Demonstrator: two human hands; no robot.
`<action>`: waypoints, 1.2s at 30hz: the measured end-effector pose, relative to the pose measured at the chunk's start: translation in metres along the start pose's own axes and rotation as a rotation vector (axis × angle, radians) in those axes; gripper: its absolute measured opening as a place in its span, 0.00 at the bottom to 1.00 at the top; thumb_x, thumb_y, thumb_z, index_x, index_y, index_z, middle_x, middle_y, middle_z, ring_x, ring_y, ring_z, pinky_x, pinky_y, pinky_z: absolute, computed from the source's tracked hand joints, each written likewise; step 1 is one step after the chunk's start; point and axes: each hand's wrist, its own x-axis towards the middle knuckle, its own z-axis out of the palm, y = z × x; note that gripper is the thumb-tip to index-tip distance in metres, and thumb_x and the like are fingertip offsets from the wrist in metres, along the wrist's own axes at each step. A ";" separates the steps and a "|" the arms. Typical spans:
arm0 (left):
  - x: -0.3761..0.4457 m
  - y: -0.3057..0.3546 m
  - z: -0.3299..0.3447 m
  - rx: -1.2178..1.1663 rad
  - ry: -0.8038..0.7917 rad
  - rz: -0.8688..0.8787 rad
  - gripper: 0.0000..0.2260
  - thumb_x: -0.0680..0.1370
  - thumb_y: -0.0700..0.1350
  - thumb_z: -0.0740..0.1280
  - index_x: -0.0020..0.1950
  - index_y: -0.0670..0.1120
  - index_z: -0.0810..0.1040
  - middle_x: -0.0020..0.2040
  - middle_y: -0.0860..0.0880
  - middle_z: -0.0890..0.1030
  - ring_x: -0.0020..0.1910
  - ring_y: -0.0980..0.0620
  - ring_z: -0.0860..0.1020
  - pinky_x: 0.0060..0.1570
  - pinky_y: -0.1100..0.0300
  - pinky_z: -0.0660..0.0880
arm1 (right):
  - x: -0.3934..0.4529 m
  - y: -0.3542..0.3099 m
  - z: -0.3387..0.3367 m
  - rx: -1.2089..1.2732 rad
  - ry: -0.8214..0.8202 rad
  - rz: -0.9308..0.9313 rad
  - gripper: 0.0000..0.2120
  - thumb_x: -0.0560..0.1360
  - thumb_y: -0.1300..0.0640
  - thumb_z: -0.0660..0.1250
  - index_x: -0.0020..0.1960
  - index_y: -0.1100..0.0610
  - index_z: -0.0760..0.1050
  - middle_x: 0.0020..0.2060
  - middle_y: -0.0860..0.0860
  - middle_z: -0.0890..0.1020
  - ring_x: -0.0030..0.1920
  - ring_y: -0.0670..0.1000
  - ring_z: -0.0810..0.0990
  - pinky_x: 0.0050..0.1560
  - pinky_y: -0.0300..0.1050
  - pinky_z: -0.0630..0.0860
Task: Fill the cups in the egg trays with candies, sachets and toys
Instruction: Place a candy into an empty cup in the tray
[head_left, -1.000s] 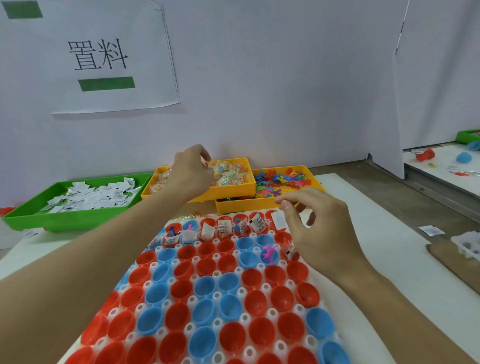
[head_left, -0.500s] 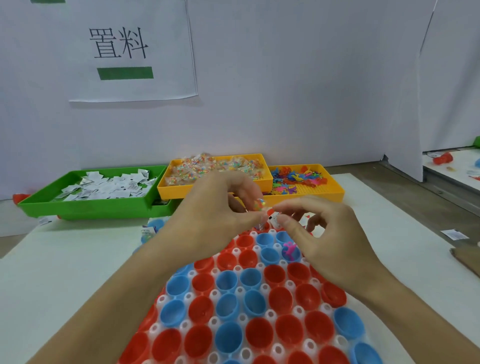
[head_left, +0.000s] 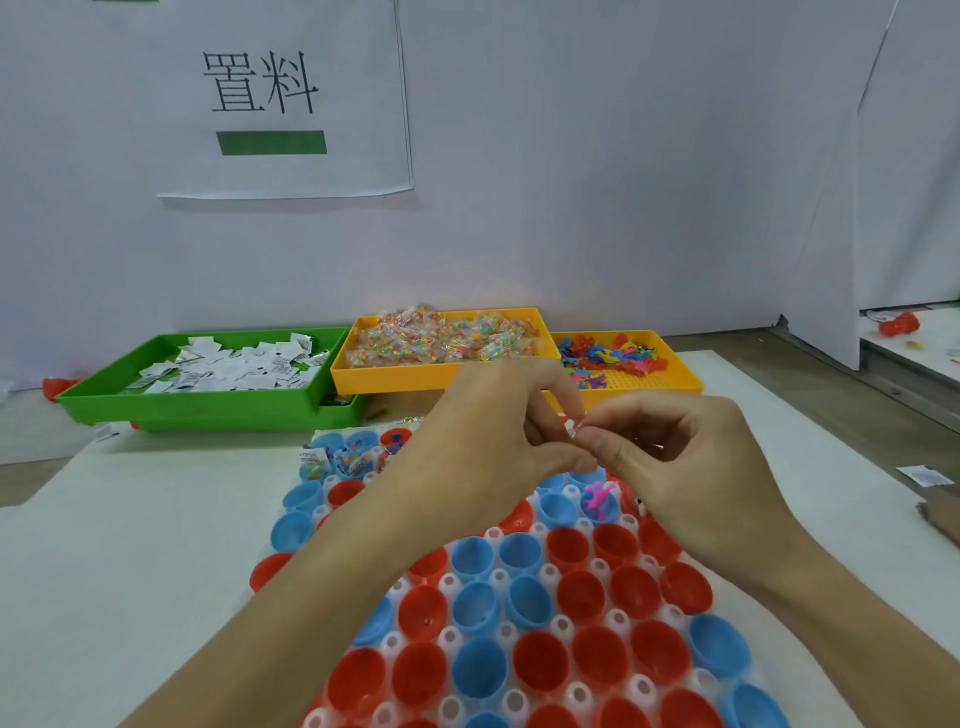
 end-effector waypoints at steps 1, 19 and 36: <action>0.000 -0.001 0.000 -0.027 0.000 -0.013 0.09 0.70 0.42 0.78 0.47 0.48 0.82 0.36 0.52 0.85 0.35 0.58 0.83 0.42 0.59 0.82 | 0.001 0.000 -0.002 0.006 0.007 0.011 0.07 0.67 0.50 0.71 0.43 0.48 0.84 0.37 0.41 0.86 0.41 0.42 0.84 0.41 0.31 0.78; 0.006 -0.038 -0.058 0.054 0.171 -0.196 0.05 0.76 0.42 0.72 0.41 0.51 0.84 0.37 0.54 0.85 0.40 0.53 0.84 0.46 0.57 0.79 | 0.002 0.007 -0.015 -0.412 -0.152 0.089 0.13 0.70 0.62 0.77 0.35 0.45 0.84 0.33 0.36 0.82 0.43 0.36 0.78 0.41 0.26 0.71; 0.002 -0.064 -0.095 0.156 0.306 -0.315 0.03 0.77 0.48 0.71 0.43 0.52 0.84 0.37 0.55 0.85 0.41 0.55 0.83 0.40 0.58 0.78 | -0.001 0.010 -0.013 -0.545 -0.250 0.097 0.05 0.72 0.57 0.76 0.44 0.47 0.86 0.37 0.39 0.80 0.46 0.37 0.75 0.39 0.31 0.72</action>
